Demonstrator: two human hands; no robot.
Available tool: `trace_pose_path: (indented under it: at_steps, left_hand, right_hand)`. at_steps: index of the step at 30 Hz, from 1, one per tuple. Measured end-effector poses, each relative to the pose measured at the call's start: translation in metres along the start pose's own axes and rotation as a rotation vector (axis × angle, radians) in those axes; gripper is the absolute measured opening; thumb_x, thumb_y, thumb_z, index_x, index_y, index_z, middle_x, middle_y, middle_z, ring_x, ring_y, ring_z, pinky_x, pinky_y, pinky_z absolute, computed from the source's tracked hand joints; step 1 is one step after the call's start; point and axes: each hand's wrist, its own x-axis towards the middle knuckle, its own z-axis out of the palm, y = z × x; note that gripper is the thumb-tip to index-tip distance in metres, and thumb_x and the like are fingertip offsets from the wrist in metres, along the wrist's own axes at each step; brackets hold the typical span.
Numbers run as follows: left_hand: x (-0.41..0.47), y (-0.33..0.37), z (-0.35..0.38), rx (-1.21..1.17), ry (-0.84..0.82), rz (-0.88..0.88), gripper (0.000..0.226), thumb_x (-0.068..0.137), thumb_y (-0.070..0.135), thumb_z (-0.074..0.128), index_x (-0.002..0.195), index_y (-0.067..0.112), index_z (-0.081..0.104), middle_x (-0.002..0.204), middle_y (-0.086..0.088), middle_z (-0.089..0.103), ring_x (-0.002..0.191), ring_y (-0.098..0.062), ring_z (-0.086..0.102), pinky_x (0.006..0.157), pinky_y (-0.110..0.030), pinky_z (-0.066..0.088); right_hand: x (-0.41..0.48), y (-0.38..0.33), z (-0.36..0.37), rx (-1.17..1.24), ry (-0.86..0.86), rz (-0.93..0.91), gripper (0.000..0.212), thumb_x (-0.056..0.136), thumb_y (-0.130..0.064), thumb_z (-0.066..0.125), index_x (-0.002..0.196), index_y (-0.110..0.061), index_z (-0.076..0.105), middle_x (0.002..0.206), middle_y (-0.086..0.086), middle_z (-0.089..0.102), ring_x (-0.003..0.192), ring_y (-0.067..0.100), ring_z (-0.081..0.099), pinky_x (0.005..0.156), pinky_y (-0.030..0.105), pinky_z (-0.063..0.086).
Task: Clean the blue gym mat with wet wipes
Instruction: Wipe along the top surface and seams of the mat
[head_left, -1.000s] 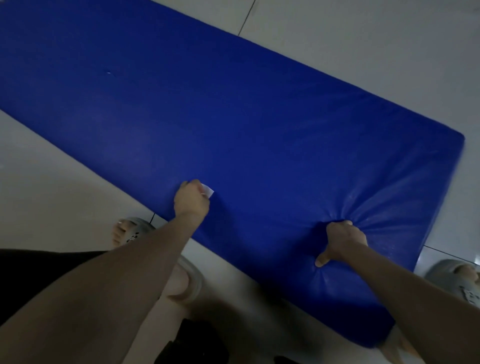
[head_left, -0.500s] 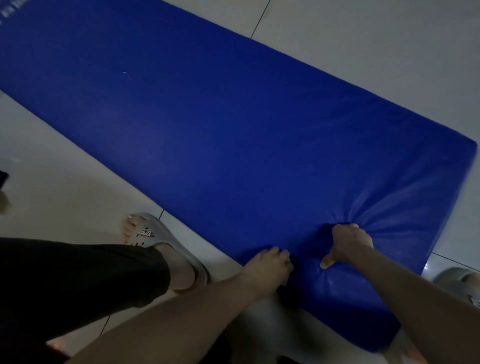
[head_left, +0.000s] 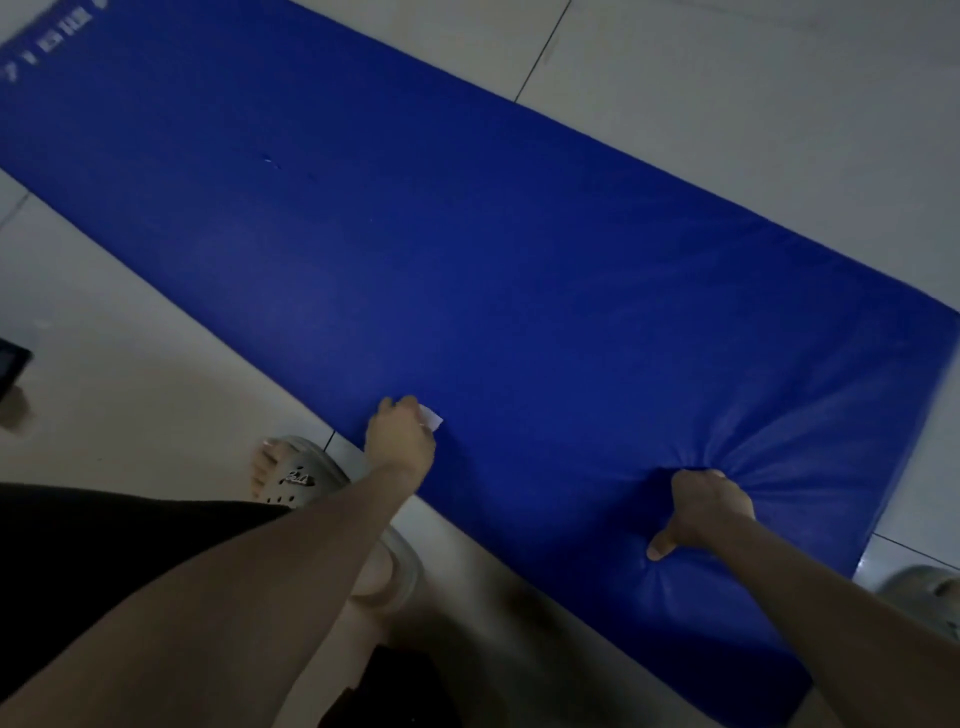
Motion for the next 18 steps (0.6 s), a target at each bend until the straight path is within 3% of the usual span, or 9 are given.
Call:
trace_pose_path:
  at_steps: [3, 6, 14, 16, 18]
  left_hand:
    - [-0.035, 0.023, 0.018, -0.066, -0.025, -0.100, 0.029, 0.099, 0.019, 0.051, 0.123, 0.003, 0.053, 0.126, -0.018, 0.052, 0.104, -0.034, 0.060, 0.090, -0.046, 0.052]
    - [-0.077, 0.047, 0.042, 0.036, -0.089, 0.007, 0.036, 0.100, 0.022, 0.048, 0.133, 0.009, 0.049, 0.134, -0.013, 0.047, 0.112, -0.028, 0.055, 0.094, -0.038, 0.050]
    - [-0.090, 0.029, 0.048, 0.458, -0.408, 0.892, 0.042, 0.092, 0.011, 0.058, 0.133, 0.017, 0.050, 0.132, -0.010, 0.040, 0.119, -0.030, 0.044, 0.098, -0.045, 0.043]
    - [-0.075, 0.015, 0.040, 0.473, -0.354, 0.795, 0.042, 0.092, 0.012, 0.058, 0.133, 0.018, 0.051, 0.133, -0.008, 0.043, 0.119, -0.028, 0.046, 0.100, -0.043, 0.043]
    - [-0.065, 0.003, 0.034, 0.342, -0.256, 0.517, 0.037, 0.095, 0.016, 0.055, 0.132, 0.018, 0.052, 0.134, -0.006, 0.046, 0.117, -0.025, 0.049, 0.100, -0.039, 0.046]
  right_hand:
    - [0.002, 0.000, 0.000, 0.002, 0.001, -0.001, 0.100, 0.050, -0.063, 0.092, 0.129, -0.019, 0.048, 0.130, 0.009, 0.048, 0.115, 0.022, 0.056, 0.088, 0.034, 0.053]
    - [0.004, 0.000, 0.000, 0.012, 0.005, -0.008, 0.098, 0.052, -0.061, 0.092, 0.128, -0.019, 0.049, 0.129, 0.008, 0.048, 0.114, 0.022, 0.056, 0.089, 0.033, 0.053]
    - [0.002, 0.001, -0.001, 0.015, 0.010, -0.021, 0.095, 0.053, -0.059, 0.093, 0.127, -0.018, 0.050, 0.129, 0.008, 0.050, 0.114, 0.022, 0.056, 0.090, 0.034, 0.054]
    - [0.001, 0.001, -0.001, 0.005, 0.011, -0.023, 0.097, 0.052, -0.060, 0.093, 0.127, -0.018, 0.050, 0.128, 0.008, 0.050, 0.114, 0.021, 0.056, 0.090, 0.034, 0.054]
    - [0.001, 0.001, -0.001, -0.002, 0.010, -0.017, 0.096, 0.050, -0.061, 0.093, 0.126, -0.019, 0.050, 0.128, 0.008, 0.050, 0.113, 0.021, 0.056, 0.088, 0.033, 0.054]
